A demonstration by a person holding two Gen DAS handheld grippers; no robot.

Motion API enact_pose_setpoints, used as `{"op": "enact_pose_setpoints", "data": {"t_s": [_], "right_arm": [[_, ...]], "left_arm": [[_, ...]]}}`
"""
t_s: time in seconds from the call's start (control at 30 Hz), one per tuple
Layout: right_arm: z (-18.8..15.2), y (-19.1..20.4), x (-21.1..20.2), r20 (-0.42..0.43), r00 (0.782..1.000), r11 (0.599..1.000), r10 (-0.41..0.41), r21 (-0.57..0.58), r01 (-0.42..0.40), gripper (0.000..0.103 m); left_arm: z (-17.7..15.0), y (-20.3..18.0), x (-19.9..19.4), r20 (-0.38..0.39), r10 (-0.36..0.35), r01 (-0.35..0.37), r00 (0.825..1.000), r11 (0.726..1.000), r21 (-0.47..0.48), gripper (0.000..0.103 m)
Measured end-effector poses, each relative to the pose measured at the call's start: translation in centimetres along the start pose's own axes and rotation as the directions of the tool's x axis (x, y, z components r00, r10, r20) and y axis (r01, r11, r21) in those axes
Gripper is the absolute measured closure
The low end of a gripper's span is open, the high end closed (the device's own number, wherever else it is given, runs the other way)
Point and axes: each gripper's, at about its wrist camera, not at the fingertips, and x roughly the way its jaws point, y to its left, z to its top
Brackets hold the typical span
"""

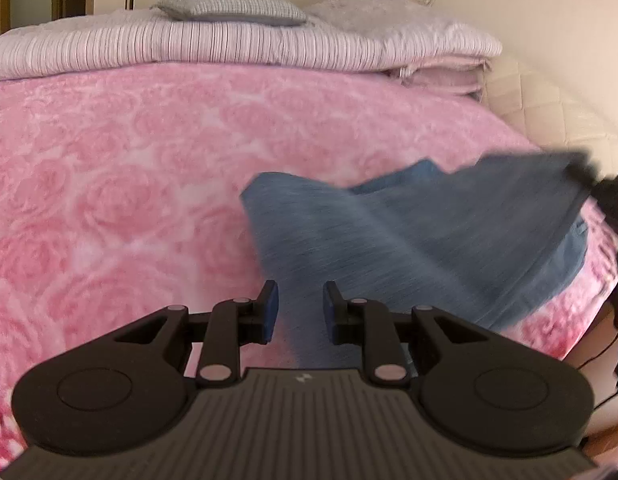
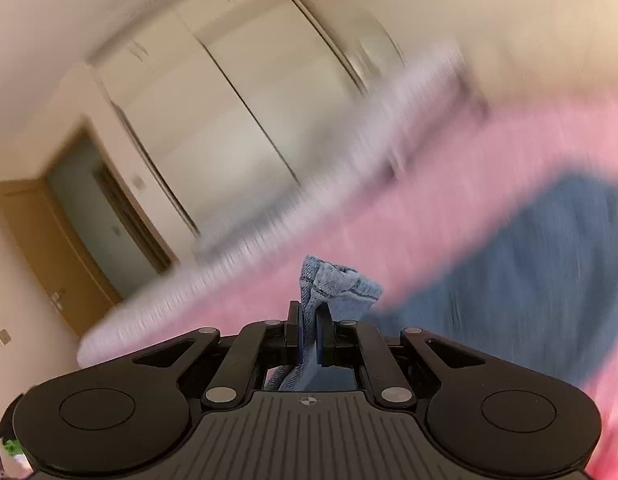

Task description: Fold clothes

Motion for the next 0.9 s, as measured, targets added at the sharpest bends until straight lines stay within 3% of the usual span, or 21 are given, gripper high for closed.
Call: {"op": "enact_pose_setpoints", "data": {"t_s": [0.1, 0.2, 0.33, 0.47, 0.57, 0.63, 0.7, 0.77, 0.8, 0.87, 0.9], "right_arm": [[1.8, -2.6, -0.7, 0.084, 0.99, 0.993, -0.116, 0.018, 0.115, 0.099], [1.1, -8.6, 0.5, -0.049, 0.957, 0.948, -0.287, 0.127, 0.291, 0.098], [-0.9, -14.9, -0.6, -0.191, 0.907, 0.879, -0.375, 0.236, 0.414, 0.098], [-0.4, -15.5, -1.3, -0.186, 0.919, 0.888, -0.348, 0.248, 0.387, 0.098], [1.2, -13.7, 0.9, -0.143, 0.943, 0.919, -0.301, 0.221, 0.327, 0.098], [2.6, -12.3, -0.3, -0.039, 0.969, 0.954, -0.242, 0.174, 0.245, 0.098], [4.0, -12.4, -1.4, 0.059, 0.966, 0.963, -0.251, 0.114, 0.244, 0.099], [4.5, -14.7, -1.6, 0.03, 0.951, 0.943, -0.309, 0.143, 0.301, 0.099], [4.3, -16.9, -1.0, -0.045, 0.935, 0.915, -0.352, 0.191, 0.354, 0.098], [3.3, -20.0, -0.3, -0.154, 0.918, 0.879, -0.366, 0.267, 0.396, 0.098], [3.1, -20.2, -0.4, -0.147, 0.923, 0.883, -0.356, 0.27, 0.384, 0.098]], "left_arm": [[0.3, -1.1, 0.9, -0.013, -0.024, 0.025, 1.0, 1.0, 0.019, 0.085], [0.6, -2.2, 1.8, -0.027, -0.048, 0.049, 0.998, 0.998, 0.038, 0.085], [1.1, -3.7, 3.0, -0.046, -0.08, 0.083, 0.996, 0.995, 0.062, 0.085], [1.6, -5.1, 4.2, -0.061, -0.084, 0.089, 0.995, 0.992, 0.093, 0.085], [1.7, -6.2, 4.8, -0.067, -0.08, 0.087, 0.995, 0.99, 0.112, 0.085], [1.8, -7.1, 5.2, -0.073, -0.08, 0.089, 0.994, 0.987, 0.131, 0.085], [1.7, -8.0, 5.9, -0.082, -0.082, 0.093, 0.993, 0.984, 0.151, 0.085], [1.5, -9.1, 6.7, -0.096, -0.088, 0.103, 0.992, 0.981, 0.165, 0.085], [1.4, -9.5, 7.2, -0.102, -0.093, 0.109, 0.99, 0.979, 0.17, 0.085], [1.0, -10.3, 8.0, -0.116, -0.093, 0.113, 0.989, 0.977, 0.181, 0.085], [0.8, -10.6, 8.3, -0.119, -0.085, 0.107, 0.989, 0.975, 0.192, 0.085]]}}
